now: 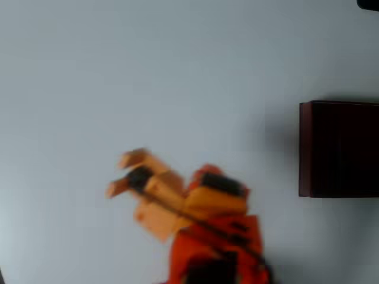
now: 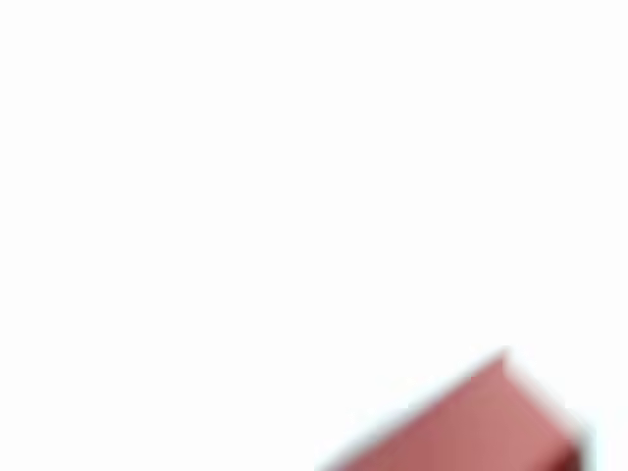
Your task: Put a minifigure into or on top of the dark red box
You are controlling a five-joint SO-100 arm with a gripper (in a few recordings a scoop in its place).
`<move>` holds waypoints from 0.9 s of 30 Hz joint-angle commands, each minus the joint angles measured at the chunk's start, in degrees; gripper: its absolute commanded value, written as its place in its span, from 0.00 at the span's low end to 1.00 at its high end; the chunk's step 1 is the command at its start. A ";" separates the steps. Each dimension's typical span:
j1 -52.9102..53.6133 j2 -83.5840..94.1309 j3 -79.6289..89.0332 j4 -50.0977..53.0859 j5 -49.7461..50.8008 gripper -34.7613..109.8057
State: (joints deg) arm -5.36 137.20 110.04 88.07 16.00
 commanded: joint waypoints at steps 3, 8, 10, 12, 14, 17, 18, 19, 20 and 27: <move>-21.62 29.09 27.16 -11.69 -4.75 0.24; -33.22 44.91 43.68 -13.80 -14.06 0.24; -37.09 53.35 50.36 -12.66 -15.82 0.24; -39.29 58.01 54.32 -9.76 -16.88 0.24; -41.66 57.48 56.07 -8.96 -17.67 0.24; -42.80 58.10 59.85 -8.88 -17.40 0.24; -43.15 58.01 60.56 -9.23 -16.52 0.24; -43.59 57.39 60.91 -9.84 -16.08 0.24; -43.59 57.83 61.96 -10.02 -15.29 0.24; -42.45 58.10 62.75 -10.20 -14.15 0.24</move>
State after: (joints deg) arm -47.02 194.59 171.83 77.34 0.62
